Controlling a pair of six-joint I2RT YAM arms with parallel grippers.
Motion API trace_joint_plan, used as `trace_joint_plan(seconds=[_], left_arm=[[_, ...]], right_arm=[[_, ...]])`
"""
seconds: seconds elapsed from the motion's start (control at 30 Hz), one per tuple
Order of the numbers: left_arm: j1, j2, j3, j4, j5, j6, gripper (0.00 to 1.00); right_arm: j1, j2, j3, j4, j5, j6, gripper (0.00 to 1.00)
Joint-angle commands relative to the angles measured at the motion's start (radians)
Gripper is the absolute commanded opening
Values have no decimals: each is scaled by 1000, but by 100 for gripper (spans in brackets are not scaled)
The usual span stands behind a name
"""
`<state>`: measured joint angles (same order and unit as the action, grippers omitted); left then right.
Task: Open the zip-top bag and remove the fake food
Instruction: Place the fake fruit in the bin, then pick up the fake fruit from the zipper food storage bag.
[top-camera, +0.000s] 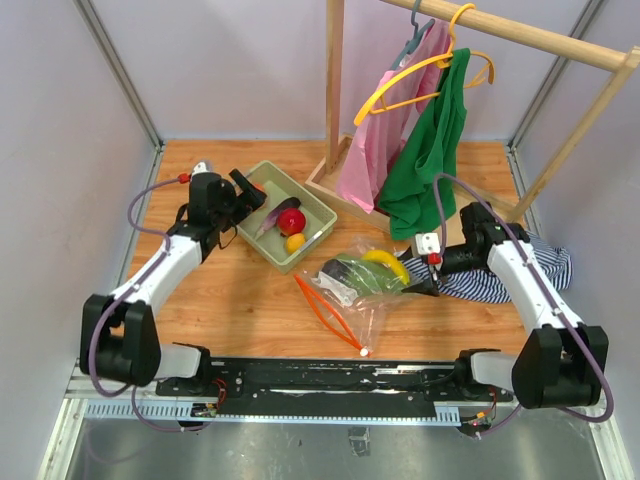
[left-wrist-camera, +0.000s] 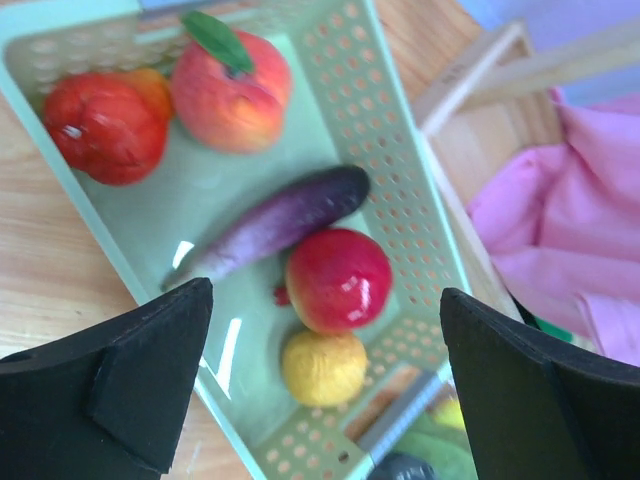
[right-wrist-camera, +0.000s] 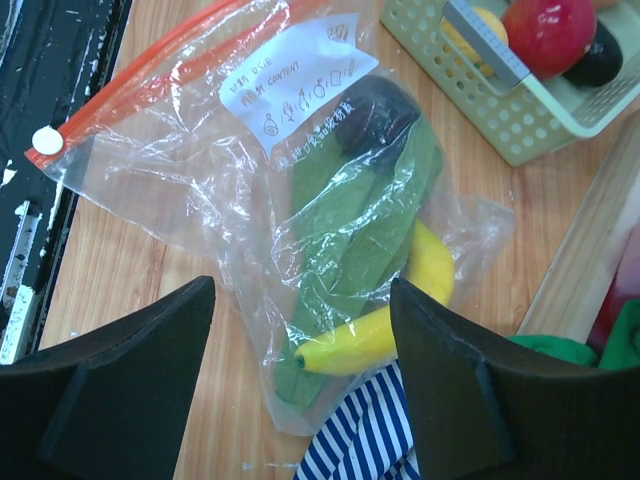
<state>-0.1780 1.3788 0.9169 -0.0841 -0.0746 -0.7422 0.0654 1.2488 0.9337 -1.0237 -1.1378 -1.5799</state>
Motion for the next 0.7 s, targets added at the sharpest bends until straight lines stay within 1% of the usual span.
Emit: trace_joint_plan(seconds=[0.0, 0.1, 0.13, 0.23, 0.37, 0.43, 0.5, 0.57, 0.6, 0.67], left_arm=[[6, -130, -121, 144, 185, -16, 99], [7, -228, -210, 211, 268, -19, 99], [7, -259, -240, 246, 296, -20, 99], [6, -367, -348, 357, 383, -46, 99], [6, -497, -527, 603, 502, -130, 99], [6, -518, -608, 729, 580, -169, 99], [5, -517, -634, 785, 659, -194, 98], [-3, -515, -650, 797, 727, -215, 90], [-15, -520, -663, 796, 746, -216, 84], [-58, -544, -683, 779, 747, -210, 76]], right_arm=[[-10, -62, -30, -15, -76, -45, 75], [-10, -99, -45, 7, -88, -38, 85], [-10, -107, -48, 15, -92, -30, 98], [-10, -126, -50, 47, -96, 13, 98], [-9, -145, -69, 135, -91, 113, 99], [-3, -146, -74, 150, -78, 125, 98], [11, -146, -79, 171, -57, 137, 99], [32, -147, -92, 207, -28, 159, 99], [45, -146, -100, 229, -5, 180, 98], [82, -138, -112, 267, 39, 197, 99]])
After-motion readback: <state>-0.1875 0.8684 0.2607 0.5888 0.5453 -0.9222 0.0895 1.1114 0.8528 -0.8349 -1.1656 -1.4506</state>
